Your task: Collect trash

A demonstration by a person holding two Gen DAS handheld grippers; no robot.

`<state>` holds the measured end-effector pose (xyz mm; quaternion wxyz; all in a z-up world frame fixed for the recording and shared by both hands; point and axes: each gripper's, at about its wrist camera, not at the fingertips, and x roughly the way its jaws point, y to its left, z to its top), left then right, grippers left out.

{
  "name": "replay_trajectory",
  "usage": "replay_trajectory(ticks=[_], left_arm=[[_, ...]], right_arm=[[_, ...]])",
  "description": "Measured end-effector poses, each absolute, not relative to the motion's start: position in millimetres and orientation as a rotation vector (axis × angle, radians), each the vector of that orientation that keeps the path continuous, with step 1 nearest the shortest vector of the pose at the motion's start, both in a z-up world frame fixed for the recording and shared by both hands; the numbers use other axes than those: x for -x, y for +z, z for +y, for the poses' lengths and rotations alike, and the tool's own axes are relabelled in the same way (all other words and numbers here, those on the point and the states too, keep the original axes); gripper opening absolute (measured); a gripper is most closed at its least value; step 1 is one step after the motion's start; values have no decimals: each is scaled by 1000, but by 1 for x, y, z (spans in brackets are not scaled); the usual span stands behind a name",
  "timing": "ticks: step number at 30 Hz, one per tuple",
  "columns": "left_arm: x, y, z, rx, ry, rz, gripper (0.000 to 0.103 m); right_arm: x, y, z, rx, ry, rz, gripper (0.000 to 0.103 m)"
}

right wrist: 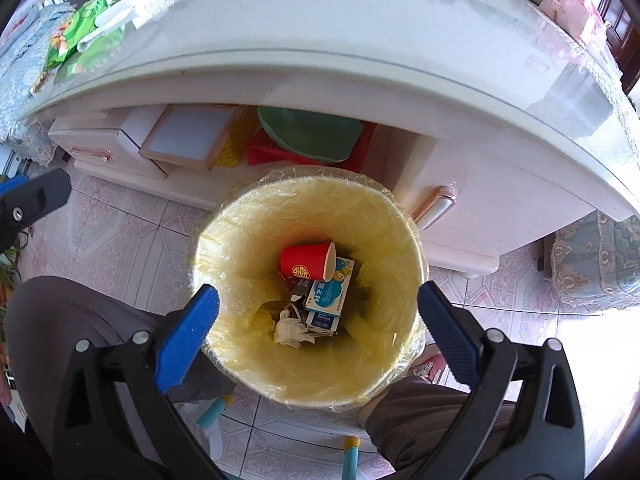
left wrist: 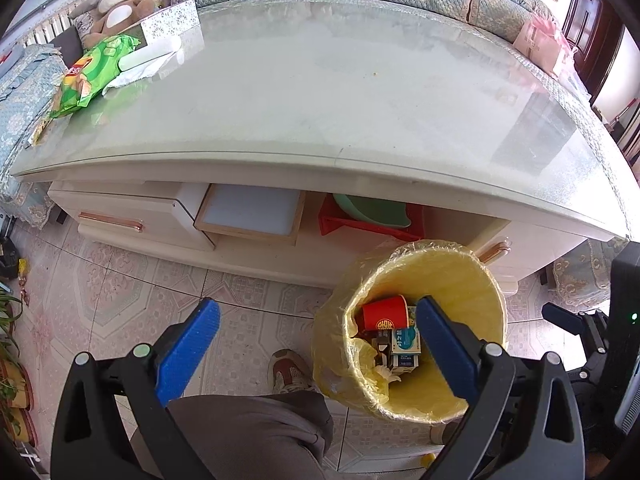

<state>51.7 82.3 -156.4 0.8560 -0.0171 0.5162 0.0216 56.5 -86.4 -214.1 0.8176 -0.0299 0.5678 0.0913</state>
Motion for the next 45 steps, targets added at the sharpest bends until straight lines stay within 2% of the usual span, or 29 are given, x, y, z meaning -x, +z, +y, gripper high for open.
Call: replay_trajectory(ticks=[10, 25, 35, 45], left_arm=[[-42, -103, 65, 46, 20, 987, 96], [29, -41, 42, 4, -6, 848, 96], [50, -19, 38, -16, 13, 755, 96], [51, -20, 38, -9, -4, 770, 96]], right_arm=[[-33, -122, -113, 28, 105, 994, 97], [51, -59, -118, 55, 127, 849, 97], [76, -45, -117, 87, 123, 769, 97], [79, -46, -117, 79, 120, 769, 97]])
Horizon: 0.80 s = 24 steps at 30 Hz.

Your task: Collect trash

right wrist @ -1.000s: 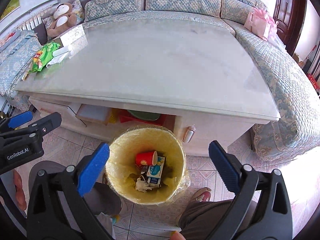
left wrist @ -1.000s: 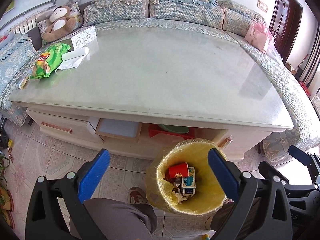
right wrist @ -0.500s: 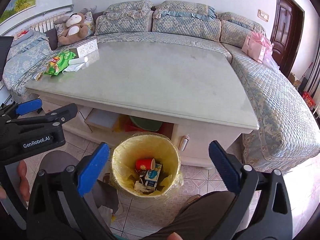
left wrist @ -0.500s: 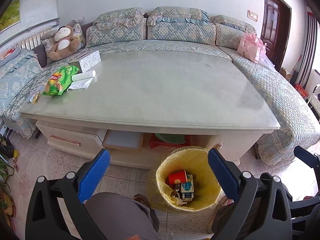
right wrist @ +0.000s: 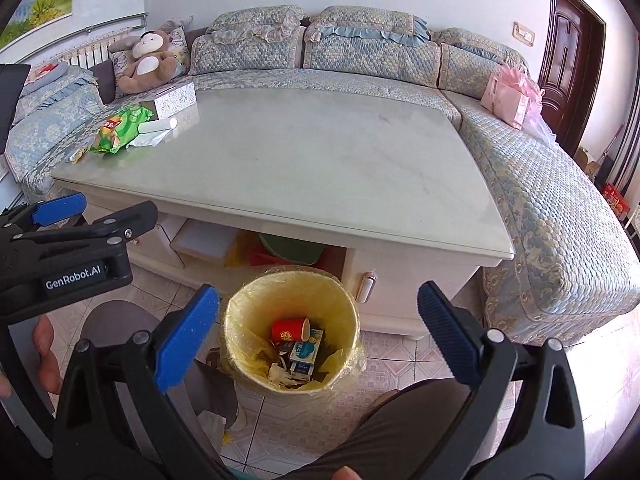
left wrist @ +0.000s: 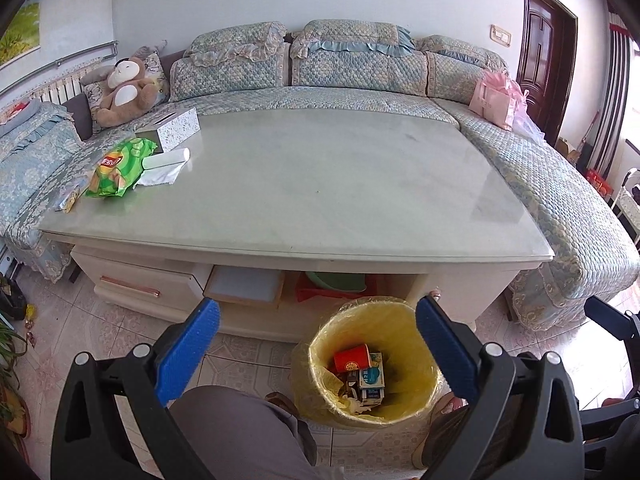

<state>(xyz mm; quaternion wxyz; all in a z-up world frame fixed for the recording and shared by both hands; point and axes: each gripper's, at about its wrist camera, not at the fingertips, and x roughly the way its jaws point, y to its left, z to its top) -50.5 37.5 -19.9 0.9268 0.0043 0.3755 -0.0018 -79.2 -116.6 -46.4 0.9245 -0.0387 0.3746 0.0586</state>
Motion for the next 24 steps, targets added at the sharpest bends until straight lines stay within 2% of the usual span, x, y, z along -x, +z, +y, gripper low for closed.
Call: replay_trajectory(ticks=[15, 24], left_arm=[[55, -8, 45, 14, 31, 700, 96], [51, -14, 46, 51, 0, 731, 96]], right_arm=[[81, -45, -118, 67, 102, 743, 97], [81, -46, -118, 62, 107, 743, 97]])
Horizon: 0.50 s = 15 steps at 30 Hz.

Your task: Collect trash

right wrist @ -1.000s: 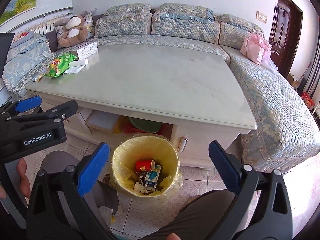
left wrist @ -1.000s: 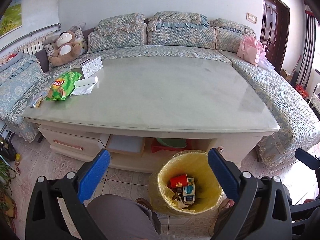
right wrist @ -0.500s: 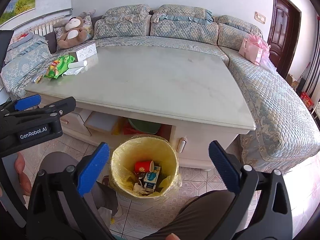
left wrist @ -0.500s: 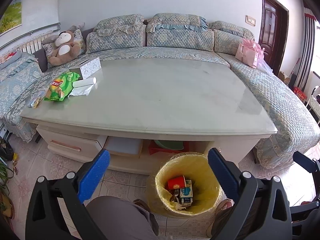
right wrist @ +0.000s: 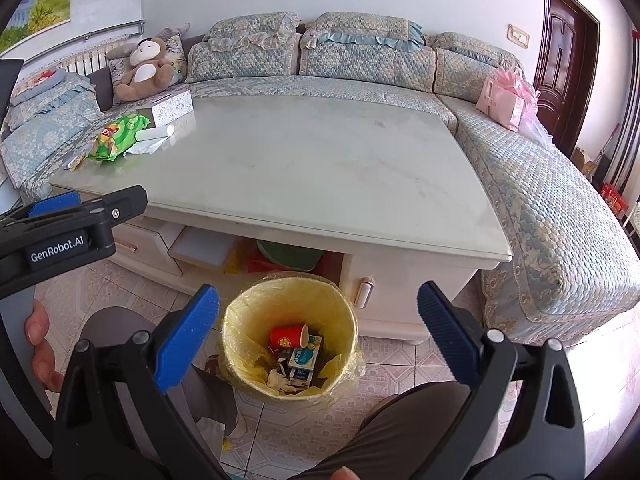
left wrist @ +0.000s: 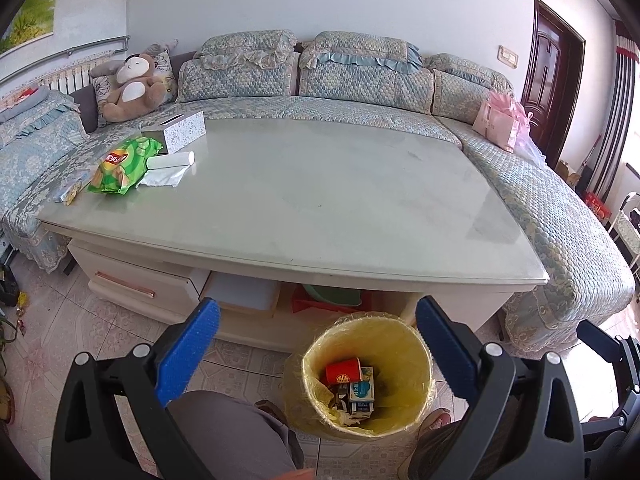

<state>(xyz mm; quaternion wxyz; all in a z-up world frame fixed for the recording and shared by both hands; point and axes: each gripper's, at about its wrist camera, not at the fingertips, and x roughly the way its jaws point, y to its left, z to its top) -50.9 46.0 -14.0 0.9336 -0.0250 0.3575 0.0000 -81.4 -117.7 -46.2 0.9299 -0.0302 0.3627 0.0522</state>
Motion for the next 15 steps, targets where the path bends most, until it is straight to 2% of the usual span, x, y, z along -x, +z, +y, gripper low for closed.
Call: replay_trajectory(ticks=[15], left_arm=[[49, -38, 23, -21, -21, 830, 96]], right_arm=[[82, -54, -117, 54, 104, 777, 97]])
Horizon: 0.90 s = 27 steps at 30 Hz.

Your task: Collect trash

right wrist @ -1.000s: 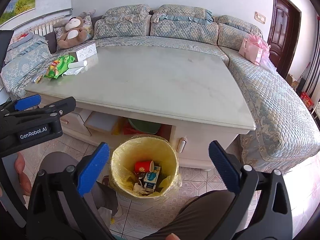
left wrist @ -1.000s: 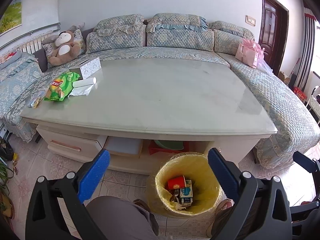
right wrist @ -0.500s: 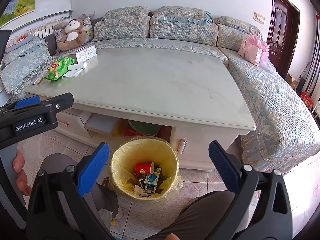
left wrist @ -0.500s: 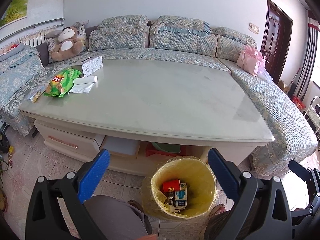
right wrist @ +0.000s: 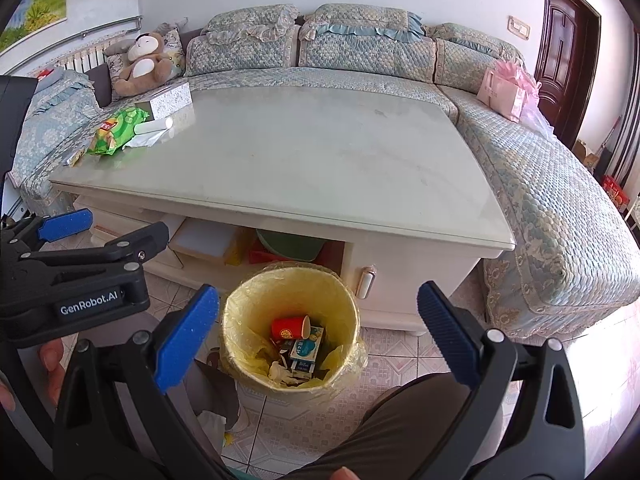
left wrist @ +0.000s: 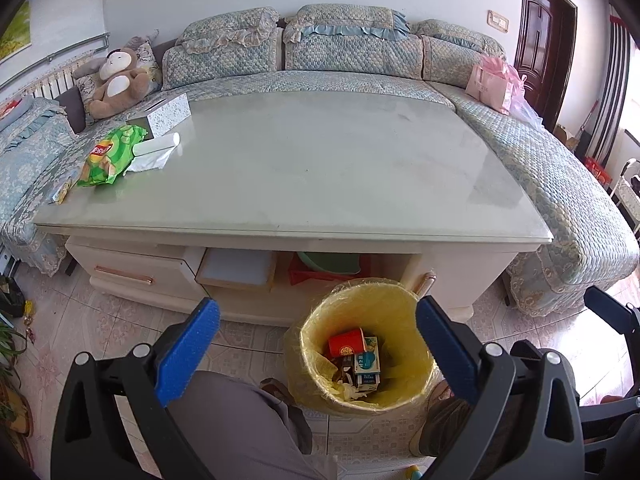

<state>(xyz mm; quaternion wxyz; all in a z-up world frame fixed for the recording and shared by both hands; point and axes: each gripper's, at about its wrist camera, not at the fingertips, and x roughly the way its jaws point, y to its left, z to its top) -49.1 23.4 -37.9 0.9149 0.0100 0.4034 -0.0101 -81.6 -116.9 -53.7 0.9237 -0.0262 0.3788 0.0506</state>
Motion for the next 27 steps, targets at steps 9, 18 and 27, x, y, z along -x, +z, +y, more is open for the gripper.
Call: replay_trajectory(ticks=[9, 18, 27], left_arm=[[48, -40, 23, -25, -17, 838, 96], [47, -41, 23, -27, -23, 845, 96], [45, -43, 22, -27, -36, 857, 96]], right_arm=[[78, -57, -115, 52, 103, 796, 97], [78, -58, -113, 54, 103, 795, 97], [77, -59, -111, 53, 106, 797, 97]])
